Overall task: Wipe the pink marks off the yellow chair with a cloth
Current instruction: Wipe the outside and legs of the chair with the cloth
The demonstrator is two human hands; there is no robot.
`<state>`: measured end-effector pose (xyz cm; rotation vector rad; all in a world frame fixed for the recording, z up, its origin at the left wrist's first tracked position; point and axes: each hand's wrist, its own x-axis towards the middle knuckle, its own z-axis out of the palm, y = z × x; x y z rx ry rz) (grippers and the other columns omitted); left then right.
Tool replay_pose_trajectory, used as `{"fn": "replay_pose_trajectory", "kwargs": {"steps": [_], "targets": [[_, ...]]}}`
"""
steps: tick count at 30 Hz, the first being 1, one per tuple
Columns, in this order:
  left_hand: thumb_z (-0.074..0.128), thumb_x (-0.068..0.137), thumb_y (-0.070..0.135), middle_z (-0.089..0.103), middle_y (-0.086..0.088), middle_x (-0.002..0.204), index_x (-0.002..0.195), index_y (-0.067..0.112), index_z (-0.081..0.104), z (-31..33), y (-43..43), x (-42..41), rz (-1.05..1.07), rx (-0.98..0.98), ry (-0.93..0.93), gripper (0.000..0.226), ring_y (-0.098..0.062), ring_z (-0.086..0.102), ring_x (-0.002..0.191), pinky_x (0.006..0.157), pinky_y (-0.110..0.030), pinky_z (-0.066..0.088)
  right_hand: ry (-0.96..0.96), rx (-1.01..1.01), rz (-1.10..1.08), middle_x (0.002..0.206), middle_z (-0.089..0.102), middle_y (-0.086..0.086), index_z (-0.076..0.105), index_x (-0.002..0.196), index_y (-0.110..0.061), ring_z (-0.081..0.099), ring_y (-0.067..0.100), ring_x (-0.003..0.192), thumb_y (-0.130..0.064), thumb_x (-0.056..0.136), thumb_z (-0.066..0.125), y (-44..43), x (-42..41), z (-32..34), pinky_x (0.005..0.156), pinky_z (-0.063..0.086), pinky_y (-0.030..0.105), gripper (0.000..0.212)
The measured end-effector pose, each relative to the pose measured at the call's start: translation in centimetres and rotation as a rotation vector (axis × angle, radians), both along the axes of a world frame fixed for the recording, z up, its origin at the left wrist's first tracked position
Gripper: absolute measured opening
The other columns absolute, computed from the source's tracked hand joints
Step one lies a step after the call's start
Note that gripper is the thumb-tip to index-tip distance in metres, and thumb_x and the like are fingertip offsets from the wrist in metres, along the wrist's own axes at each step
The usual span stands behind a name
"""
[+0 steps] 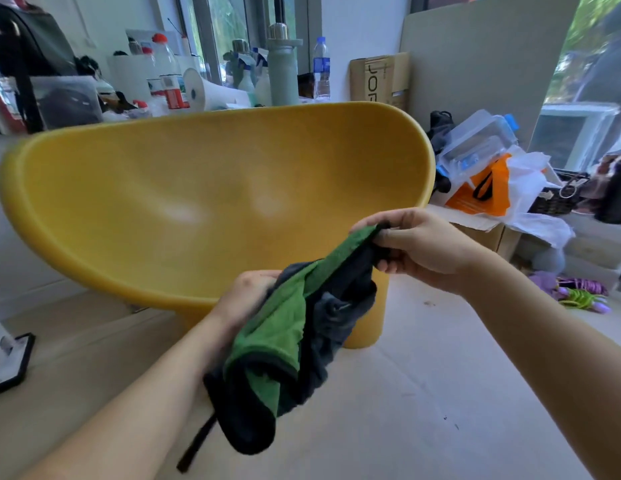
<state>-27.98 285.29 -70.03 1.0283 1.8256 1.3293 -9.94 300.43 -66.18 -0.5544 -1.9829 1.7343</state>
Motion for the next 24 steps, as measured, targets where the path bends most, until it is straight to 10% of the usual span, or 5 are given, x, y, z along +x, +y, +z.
{"fn": "replay_pose_trajectory", "kwargs": {"steps": [5, 8, 13, 17, 24], "targets": [[0.067, 0.074, 0.041, 0.067, -0.012, 0.085, 0.087, 0.011, 0.072, 0.8, -0.2, -0.1, -0.272, 0.003, -0.316, 0.033, -0.025, 0.06, 0.081, 0.079, -0.037, 0.043, 0.143, -0.054, -0.11, 0.078, 0.061, 0.014, 0.07, 0.08, -0.007, 0.055, 0.021, 0.066, 0.001, 0.086, 0.052, 1.4, 0.9, 1.2, 0.064, 0.044, 0.029, 0.021], [0.079, 0.071, 0.031, 0.073, -0.013, 0.094, 0.093, 0.007, 0.072, 1.6, 0.1, 0.7, -0.386, 0.027, -0.032, 0.033, -0.026, 0.067, 0.084, 0.076, -0.034, 0.051, -0.11, 0.024, 0.03, 0.089, 0.068, 0.016, 0.072, 0.071, -0.008, 0.061, 0.031, 0.09, -0.005, 0.07, 0.051, 2.7, 3.4, 1.7, 0.092, 0.047, 0.043, 0.021], [0.077, 0.065, 0.004, 0.075, 0.0, 0.091, 0.09, 0.036, 0.071, 6.3, -0.1, 2.8, -0.359, -0.013, 0.133, 0.041, -0.023, 0.071, 0.089, 0.081, -0.037, 0.055, -0.513, 0.297, 0.153, 0.136, 0.052, -0.027, 0.053, 0.127, -0.052, 0.045, -0.003, 0.129, -0.056, 0.071, 0.075, 2.0, 6.0, 5.0, 0.111, 0.037, 0.04, 0.06], [0.067, 0.071, 0.001, 0.073, 0.01, 0.094, 0.096, 0.045, 0.066, 12.6, -0.5, 4.7, -0.453, -0.156, 0.182, 0.051, -0.011, 0.069, 0.082, 0.074, -0.027, 0.054, -0.317, 0.127, 0.256, 0.13, 0.061, -0.016, 0.052, 0.132, -0.042, 0.054, 0.002, 0.123, -0.039, 0.079, 0.074, -3.3, 3.4, 7.3, 0.099, 0.048, 0.027, 0.058], [0.061, 0.07, -0.006, 0.053, 0.013, 0.082, 0.108, 0.044, 0.052, 31.8, -3.2, 5.5, -0.388, -0.276, 0.079, 0.063, -0.005, 0.057, 0.066, 0.056, -0.018, 0.044, -0.172, -0.3, -0.218, 0.083, 0.068, 0.024, 0.072, 0.085, -0.011, 0.064, 0.026, 0.071, 0.008, 0.089, 0.055, -6.1, 8.4, 24.9, 0.059, 0.052, 0.031, 0.025]]}}
